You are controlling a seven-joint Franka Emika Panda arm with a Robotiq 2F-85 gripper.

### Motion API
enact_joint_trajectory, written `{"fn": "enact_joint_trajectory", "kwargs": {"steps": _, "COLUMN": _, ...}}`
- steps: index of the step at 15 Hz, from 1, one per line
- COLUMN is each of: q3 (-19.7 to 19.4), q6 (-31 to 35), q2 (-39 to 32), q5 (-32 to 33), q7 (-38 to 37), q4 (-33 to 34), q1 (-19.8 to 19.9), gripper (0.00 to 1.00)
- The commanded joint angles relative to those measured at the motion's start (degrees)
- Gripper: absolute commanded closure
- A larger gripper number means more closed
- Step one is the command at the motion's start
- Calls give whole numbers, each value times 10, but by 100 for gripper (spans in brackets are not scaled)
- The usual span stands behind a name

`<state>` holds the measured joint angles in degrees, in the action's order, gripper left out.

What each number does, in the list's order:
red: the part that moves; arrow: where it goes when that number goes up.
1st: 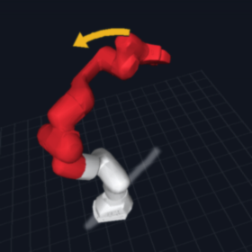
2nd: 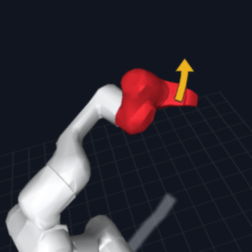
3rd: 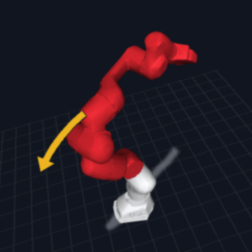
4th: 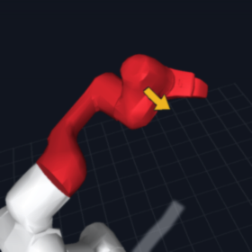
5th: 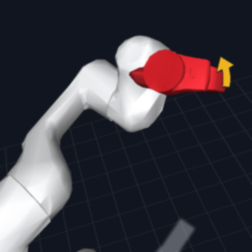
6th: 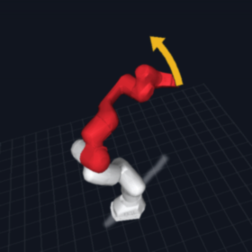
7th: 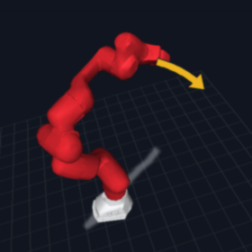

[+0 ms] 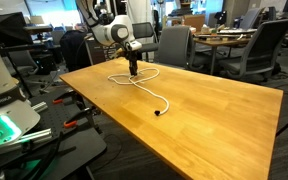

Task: Make a knot with the object on the table

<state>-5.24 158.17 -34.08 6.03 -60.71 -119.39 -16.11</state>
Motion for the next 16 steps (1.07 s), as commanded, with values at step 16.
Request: {"fn": "enact_joint_trajectory", "kwargs": {"steps": 16, "q3": -97, "q6": 11, "q2": -76, "q5": 61, "q7": -36, "q4": 116, "q1": -79, "gripper": 75}}
